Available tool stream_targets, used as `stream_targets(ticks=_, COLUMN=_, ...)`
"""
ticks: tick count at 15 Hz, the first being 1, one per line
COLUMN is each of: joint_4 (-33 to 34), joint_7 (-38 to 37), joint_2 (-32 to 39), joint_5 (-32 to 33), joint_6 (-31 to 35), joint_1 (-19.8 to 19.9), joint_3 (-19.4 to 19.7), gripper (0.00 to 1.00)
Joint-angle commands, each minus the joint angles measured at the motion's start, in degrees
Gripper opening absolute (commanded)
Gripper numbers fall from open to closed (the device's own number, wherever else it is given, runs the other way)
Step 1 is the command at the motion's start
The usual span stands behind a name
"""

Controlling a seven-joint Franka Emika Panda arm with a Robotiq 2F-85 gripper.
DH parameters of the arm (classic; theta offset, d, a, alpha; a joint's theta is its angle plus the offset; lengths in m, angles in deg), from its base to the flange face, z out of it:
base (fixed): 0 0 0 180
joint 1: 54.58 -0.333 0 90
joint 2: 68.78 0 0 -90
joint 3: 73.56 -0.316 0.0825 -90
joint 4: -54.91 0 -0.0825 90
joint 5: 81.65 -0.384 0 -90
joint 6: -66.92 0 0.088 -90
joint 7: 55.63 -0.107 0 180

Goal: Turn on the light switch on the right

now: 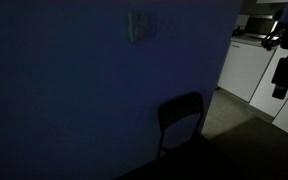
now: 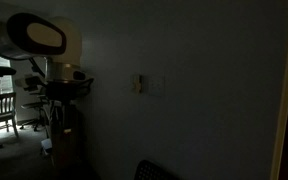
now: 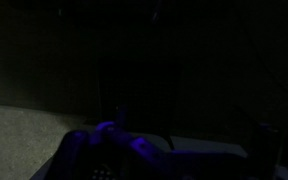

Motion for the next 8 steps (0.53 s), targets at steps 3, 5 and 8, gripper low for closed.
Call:
stream_targets(ticks=3, joint_4=0.1, joint_7=-0.1, joint_2=0.1, joint_5=0.1, joint_6=-0.1, joint_1=-0.3, joint_3=0.2, gripper=1.00)
stream_targets(ticks=5, joint_4=0.1, joint_7=-0.1, joint_2=0.1, joint_5=0.1, joint_6=-0.1, joint_1=-0.3, joint_3=0.2, gripper=1.00)
stream_targets(ticks=8, joint_4=1.1, joint_7=2.7, joint_2=1.5, joint_5=3.2, joint_6=-0.7, joint_1=-0.5, joint_3=-0.2, gripper=1.00)
